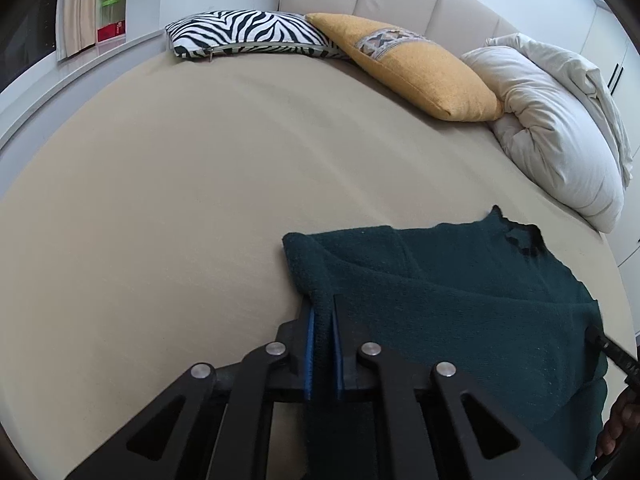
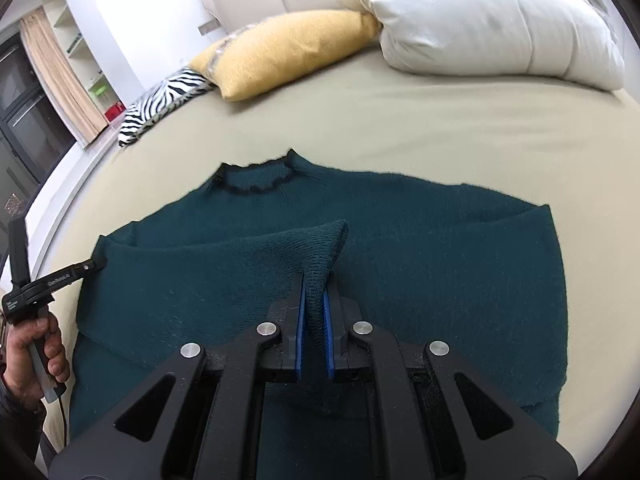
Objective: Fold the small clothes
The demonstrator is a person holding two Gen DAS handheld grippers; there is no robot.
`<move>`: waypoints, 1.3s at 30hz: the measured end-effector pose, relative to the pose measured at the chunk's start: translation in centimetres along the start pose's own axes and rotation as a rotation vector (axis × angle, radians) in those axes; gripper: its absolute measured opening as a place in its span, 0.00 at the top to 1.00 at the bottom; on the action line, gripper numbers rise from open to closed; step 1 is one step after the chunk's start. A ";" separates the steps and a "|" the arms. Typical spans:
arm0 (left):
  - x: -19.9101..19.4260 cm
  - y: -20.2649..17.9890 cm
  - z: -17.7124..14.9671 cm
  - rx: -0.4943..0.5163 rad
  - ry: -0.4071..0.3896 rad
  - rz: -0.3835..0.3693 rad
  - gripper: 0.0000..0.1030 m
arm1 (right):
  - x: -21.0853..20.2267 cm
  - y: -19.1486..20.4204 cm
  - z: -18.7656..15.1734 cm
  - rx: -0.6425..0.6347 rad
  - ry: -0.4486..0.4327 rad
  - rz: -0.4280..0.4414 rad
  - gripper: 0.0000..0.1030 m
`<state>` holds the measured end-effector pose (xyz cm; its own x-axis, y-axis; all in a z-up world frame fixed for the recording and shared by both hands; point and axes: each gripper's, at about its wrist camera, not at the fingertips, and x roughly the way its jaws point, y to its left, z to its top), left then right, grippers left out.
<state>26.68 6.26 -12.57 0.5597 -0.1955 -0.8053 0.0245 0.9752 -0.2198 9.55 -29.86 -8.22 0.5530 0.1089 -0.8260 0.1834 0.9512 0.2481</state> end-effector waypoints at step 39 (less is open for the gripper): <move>-2.4 -0.4 -4.1 0.150 0.048 0.002 0.86 | -0.5 -2.5 -4.6 0.136 0.027 0.014 0.96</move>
<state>21.93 5.96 -12.81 0.5201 -0.1946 -0.8317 0.1485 0.9795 -0.1362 5.08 -30.91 -10.78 0.5347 0.1315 -0.8348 0.2854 0.9017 0.3249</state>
